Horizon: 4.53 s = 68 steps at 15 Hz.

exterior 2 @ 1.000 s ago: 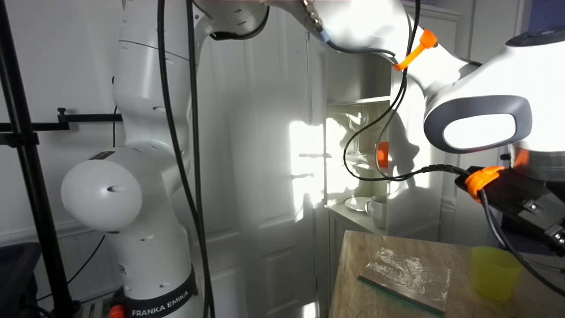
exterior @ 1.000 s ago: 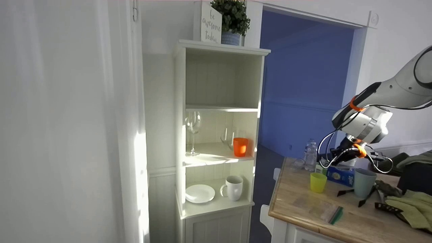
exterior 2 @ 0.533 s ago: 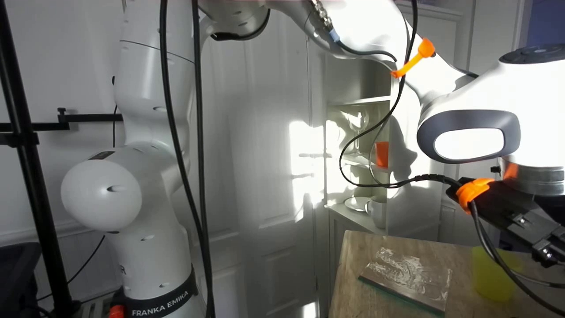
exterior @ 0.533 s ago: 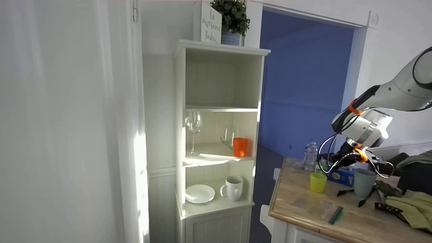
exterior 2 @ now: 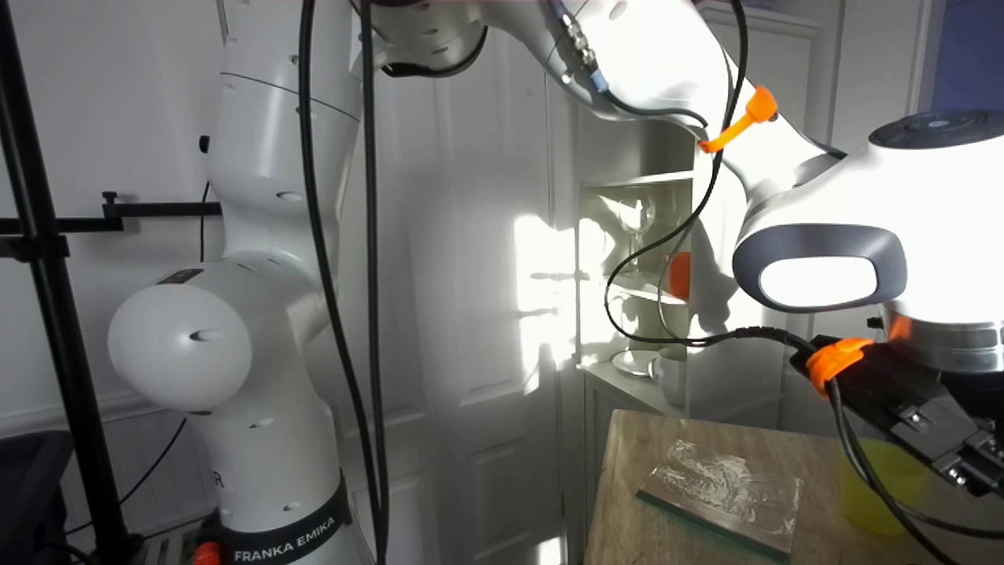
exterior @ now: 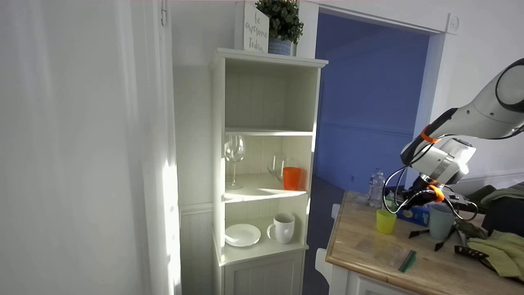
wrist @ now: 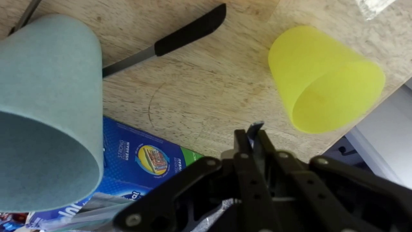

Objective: Remove the spoon from the yellow cup and put it on the counter top

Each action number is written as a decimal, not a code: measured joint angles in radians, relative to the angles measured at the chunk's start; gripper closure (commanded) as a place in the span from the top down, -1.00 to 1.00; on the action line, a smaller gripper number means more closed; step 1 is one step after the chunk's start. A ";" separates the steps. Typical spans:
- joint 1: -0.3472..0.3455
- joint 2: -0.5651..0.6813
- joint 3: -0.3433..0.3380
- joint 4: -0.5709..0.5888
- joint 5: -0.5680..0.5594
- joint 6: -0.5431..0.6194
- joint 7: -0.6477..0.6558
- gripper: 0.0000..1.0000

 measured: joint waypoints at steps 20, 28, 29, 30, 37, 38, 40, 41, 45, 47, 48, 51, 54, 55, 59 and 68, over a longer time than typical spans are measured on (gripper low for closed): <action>-0.138 0.118 0.178 -0.011 0.772 0.125 -0.772 -0.96; -0.136 0.133 0.178 -0.007 0.877 0.126 -0.871 0.03; -0.136 0.134 0.178 -0.007 0.880 0.126 -0.873 0.15; -0.135 0.134 0.178 -0.007 0.880 0.126 -0.874 0.31; -0.126 0.123 0.178 -0.005 0.874 0.126 -0.874 1.00; -0.123 0.115 0.178 -0.007 0.868 0.126 -0.874 1.00; -0.117 0.089 0.178 -0.012 0.861 0.126 -0.874 1.00; -0.114 0.071 0.178 -0.014 0.854 0.126 -0.872 1.00; -0.110 0.007 0.178 -0.015 0.810 0.129 -0.853 1.00; -0.110 -0.018 0.177 -0.016 0.779 0.144 -0.829 1.00; -0.109 -0.027 0.175 -0.018 0.753 0.155 -0.810 1.00; -0.104 -0.055 0.163 -0.060 0.590 0.167 -0.685 1.00; -0.006 -0.093 0.043 -0.154 0.363 0.166 -0.525 1.00; 0.026 -0.108 0.002 -0.192 0.283 0.167 -0.466 1.00; 0.128 -0.172 -0.152 -0.310 -0.038 0.149 -0.232 1.00; 0.179 -0.369 -0.289 -0.330 -0.530 -0.218 0.143 1.00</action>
